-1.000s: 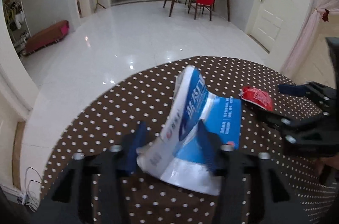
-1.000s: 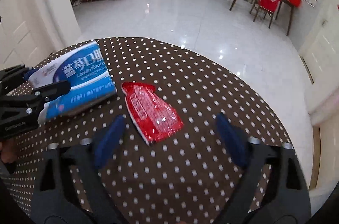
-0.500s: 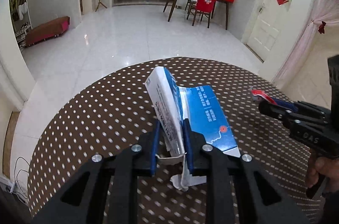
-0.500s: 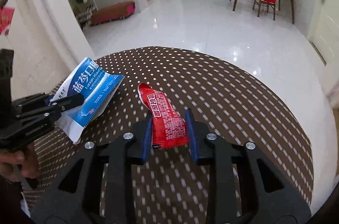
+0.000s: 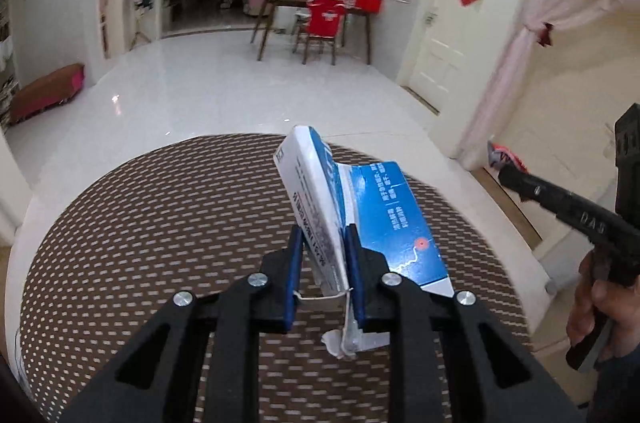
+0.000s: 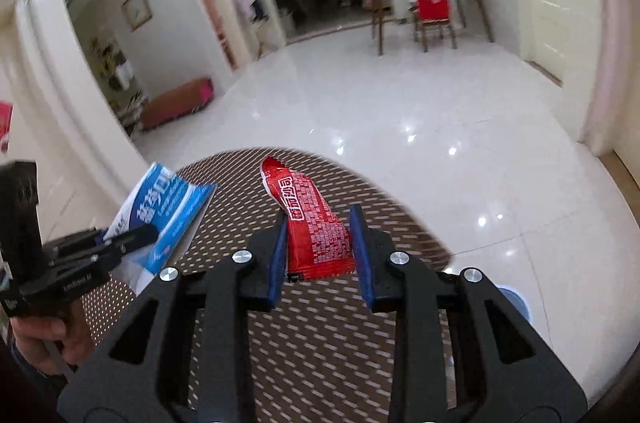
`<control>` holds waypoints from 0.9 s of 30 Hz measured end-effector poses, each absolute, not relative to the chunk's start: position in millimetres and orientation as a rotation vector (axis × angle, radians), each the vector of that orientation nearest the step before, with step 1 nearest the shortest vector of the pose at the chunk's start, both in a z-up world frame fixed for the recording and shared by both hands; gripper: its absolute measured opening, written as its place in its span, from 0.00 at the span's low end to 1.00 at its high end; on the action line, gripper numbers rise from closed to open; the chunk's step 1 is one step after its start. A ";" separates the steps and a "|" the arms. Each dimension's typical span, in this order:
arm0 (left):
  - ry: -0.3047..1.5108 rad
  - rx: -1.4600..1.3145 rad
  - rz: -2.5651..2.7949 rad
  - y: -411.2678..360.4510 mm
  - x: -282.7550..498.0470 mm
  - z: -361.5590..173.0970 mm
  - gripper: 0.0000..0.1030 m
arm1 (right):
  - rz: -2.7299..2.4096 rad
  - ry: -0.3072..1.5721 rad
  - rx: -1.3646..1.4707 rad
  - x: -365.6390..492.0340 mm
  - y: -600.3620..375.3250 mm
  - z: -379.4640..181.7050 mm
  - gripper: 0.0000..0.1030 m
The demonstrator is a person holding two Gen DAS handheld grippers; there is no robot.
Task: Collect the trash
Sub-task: 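Carry the red wrapper and toothpaste box to the wastebasket with both tools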
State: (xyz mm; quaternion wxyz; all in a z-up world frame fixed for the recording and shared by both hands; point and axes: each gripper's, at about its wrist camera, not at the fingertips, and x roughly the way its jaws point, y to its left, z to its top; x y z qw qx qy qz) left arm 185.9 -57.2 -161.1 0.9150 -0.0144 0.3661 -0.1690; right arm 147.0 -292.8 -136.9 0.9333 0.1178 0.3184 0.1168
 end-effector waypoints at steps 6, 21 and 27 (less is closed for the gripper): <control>0.756 -0.002 -0.471 -133.0 176.8 -150.7 0.20 | 0.111 0.601 0.299 109.4 -375.9 -128.4 0.28; 0.917 0.212 -0.658 -333.0 189.7 -199.9 0.20 | -0.130 0.701 0.492 74.4 -522.2 -203.1 0.28; 1.018 0.286 -0.649 -384.3 218.9 -236.1 0.20 | -0.153 0.756 0.547 82.7 -549.4 -235.1 0.28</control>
